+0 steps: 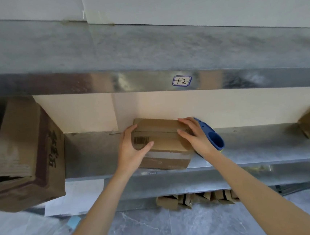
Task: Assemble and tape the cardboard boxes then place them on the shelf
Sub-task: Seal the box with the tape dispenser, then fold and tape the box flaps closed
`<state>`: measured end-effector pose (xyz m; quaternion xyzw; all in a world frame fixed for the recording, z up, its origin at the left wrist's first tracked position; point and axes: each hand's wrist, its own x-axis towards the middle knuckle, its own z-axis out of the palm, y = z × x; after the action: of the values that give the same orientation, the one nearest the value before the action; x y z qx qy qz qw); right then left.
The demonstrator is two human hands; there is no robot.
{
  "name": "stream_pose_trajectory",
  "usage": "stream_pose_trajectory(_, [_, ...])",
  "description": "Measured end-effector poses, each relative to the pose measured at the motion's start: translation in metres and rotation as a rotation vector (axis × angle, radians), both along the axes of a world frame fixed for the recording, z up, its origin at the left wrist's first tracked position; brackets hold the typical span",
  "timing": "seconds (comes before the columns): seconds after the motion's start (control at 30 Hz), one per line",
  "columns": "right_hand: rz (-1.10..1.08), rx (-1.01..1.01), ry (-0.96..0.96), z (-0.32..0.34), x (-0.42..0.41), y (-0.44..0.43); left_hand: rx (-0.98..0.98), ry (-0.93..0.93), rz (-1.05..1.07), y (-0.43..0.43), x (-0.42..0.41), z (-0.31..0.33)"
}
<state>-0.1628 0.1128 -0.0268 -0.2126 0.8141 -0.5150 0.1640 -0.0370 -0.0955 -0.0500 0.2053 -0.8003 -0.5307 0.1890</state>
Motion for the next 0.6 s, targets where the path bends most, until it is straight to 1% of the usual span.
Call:
stream_pose_trajectory(0.07, [0.008,-0.024,-0.002,0.001,-0.004,0.007,0.053,-0.047,-0.037,-0.015,-0.006,0.005])
stream_pose_trajectory(0.13, [0.052,0.027,0.030,0.003,-0.008,0.012,0.040,-0.067,-0.037,-0.027,-0.010,0.011])
stream_pose_trajectory(0.2, [0.102,0.064,0.051,0.004,-0.010,0.015,-0.053,-0.052,-0.002,-0.031,-0.010,0.018])
stream_pose_trajectory(0.3, [0.182,0.100,0.089,0.004,-0.014,0.017,-0.257,-0.041,0.110,-0.023,-0.006,0.026])
stream_pose_trajectory(0.37, [0.238,0.123,0.104,0.006,-0.017,0.018,-0.396,-0.093,0.242,-0.011,-0.001,0.028])
stream_pose_trajectory(0.43, [0.291,0.148,0.113,0.006,-0.020,0.020,-0.475,-0.163,0.356,0.004,0.004,0.031])
stream_pose_trajectory(0.5, [0.347,0.165,0.117,0.006,-0.023,0.020,-0.489,-0.191,0.384,0.019,0.007,0.030])
stream_pose_trajectory(0.6, [0.426,0.191,0.154,0.008,-0.028,0.019,-0.401,-0.187,0.366,0.044,0.009,0.023])
